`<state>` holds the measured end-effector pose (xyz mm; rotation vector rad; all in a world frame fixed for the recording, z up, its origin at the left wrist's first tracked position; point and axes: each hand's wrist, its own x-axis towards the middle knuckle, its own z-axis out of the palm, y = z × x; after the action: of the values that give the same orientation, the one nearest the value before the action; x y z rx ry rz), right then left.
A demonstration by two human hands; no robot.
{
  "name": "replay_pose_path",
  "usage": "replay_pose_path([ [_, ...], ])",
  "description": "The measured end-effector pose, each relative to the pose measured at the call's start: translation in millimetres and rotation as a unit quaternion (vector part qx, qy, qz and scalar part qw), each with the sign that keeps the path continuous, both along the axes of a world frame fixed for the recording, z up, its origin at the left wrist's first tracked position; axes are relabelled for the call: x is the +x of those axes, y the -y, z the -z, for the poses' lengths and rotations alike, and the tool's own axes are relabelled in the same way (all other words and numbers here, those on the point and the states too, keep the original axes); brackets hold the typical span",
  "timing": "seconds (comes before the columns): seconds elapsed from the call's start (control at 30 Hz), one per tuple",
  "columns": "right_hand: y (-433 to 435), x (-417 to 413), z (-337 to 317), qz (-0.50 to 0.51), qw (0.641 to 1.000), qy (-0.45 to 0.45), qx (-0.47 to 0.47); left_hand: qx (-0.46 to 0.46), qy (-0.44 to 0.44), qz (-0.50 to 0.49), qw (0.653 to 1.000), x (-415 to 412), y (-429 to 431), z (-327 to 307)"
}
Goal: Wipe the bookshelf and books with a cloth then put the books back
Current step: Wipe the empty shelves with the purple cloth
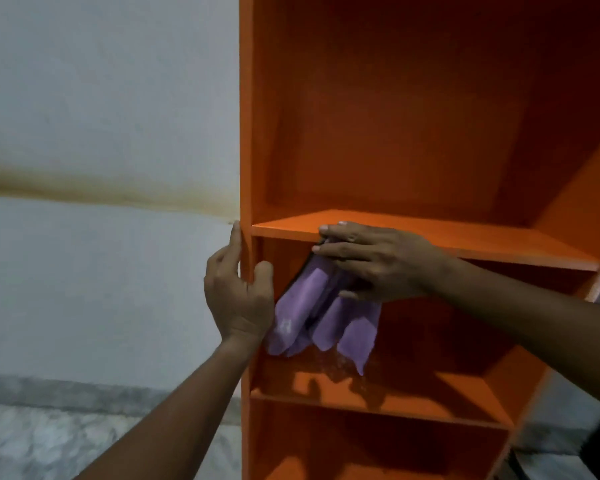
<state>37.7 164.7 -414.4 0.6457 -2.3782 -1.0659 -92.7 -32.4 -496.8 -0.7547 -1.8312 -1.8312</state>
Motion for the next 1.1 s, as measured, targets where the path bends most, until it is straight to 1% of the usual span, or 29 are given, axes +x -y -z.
replay_pose_path([
  [0.07, 1, 1, 1, -0.013, 0.999, -0.024, 0.041, -0.01, -0.014, -0.005, 1.0, -2, -4, 8],
  [0.1, 3, 4, 0, -0.026, 0.998, -0.041, 0.046, -0.018, -0.024, -0.006, 1.0, -2, -4, 11],
  [0.13, 4, 5, -2, -0.035, 0.998, -0.051, 0.03, -0.031, -0.024, -0.008, 0.999, -1, -3, 11],
  [0.2, 16, 9, 1, -0.037, 0.995, -0.082, -0.031, -0.053, -0.027, -0.002, 0.998, 5, 0, 10],
  [0.23, 22, 11, 6, -0.038, 0.99, -0.115, -0.071, -0.063, -0.026, 0.007, 0.998, 7, 3, 9],
  [0.27, 27, 13, 14, -0.033, 0.978, -0.167, -0.117, -0.073, -0.02, 0.021, 0.997, 11, 7, 8],
  [0.3, 32, 14, 22, -0.022, 0.956, -0.241, -0.165, -0.078, -0.009, 0.04, 0.996, 13, 10, 7],
  [0.33, 38, 15, 29, -0.004, 0.921, -0.325, -0.216, -0.083, 0.008, 0.065, 0.994, 16, 17, 5],
  [0.37, 42, 13, 32, 0.022, 0.875, -0.402, -0.269, -0.082, 0.022, 0.088, 0.992, 17, 21, 2],
  [0.4, 45, 8, 32, 0.057, 0.831, -0.456, -0.314, -0.085, 0.036, 0.109, 0.99, 17, 26, -4],
  [0.43, 49, 1, 31, 0.095, 0.8, -0.482, -0.345, -0.091, 0.043, 0.127, 0.987, 16, 28, -7],
  [0.47, 54, -8, 30, 0.123, 0.787, -0.477, -0.372, -0.095, 0.045, 0.141, 0.984, 17, 33, -12],
  [0.53, 68, -28, 31, 0.139, 0.788, -0.41, -0.438, -0.086, 0.057, 0.173, 0.979, 16, 41, -16],
  [0.57, 80, -40, 33, 0.128, 0.796, -0.378, -0.455, -0.065, 0.071, 0.195, 0.976, 17, 45, -20],
  [0.6, 95, -53, 36, 0.113, 0.814, -0.348, -0.452, -0.039, 0.087, 0.21, 0.973, 17, 47, -22],
  [0.67, 127, -78, 44, 0.1, 0.848, -0.296, -0.428, 0.026, 0.124, 0.227, 0.966, 23, 53, -25],
  [0.73, 145, -95, 48, 0.108, 0.855, -0.288, -0.417, 0.081, 0.151, 0.253, 0.952, 27, 58, -26],
  [0.8, 140, -96, 47, 0.12, 0.872, -0.297, -0.371, 0.099, 0.137, 0.265, 0.949, 24, 60, -20],
  [0.87, 119, -87, 47, 0.094, 0.905, -0.289, -0.298, 0.119, 0.117, 0.271, 0.948, 19, 58, -8],
  [0.9, 107, -78, 44, 0.078, 0.92, -0.277, -0.268, 0.12, 0.122, 0.277, 0.946, 21, 58, -5],
  [0.93, 95, -70, 41, 0.069, 0.931, -0.264, -0.241, 0.112, 0.133, 0.281, 0.944, 22, 58, -3],
  [0.97, 84, -60, 39, 0.062, 0.936, -0.268, -0.221, 0.089, 0.133, 0.278, 0.947, 23, 55, 0],
  [1.0, 73, -51, 38, 0.053, 0.935, -0.282, -0.208, 0.048, 0.122, 0.265, 0.955, 22, 51, 5],
  [1.03, 63, -39, 39, 0.053, 0.932, -0.297, -0.202, -0.017, 0.092, 0.232, 0.968, 21, 45, 10],
  [1.07, 52, -27, 41, 0.054, 0.927, -0.314, -0.199, -0.094, 0.044, 0.178, 0.978, 23, 39, 14],
  [1.1, 42, -11, 45, 0.057, 0.922, -0.329, -0.197, -0.164, 0.007, 0.115, 0.98, 29, 35, 18],
])
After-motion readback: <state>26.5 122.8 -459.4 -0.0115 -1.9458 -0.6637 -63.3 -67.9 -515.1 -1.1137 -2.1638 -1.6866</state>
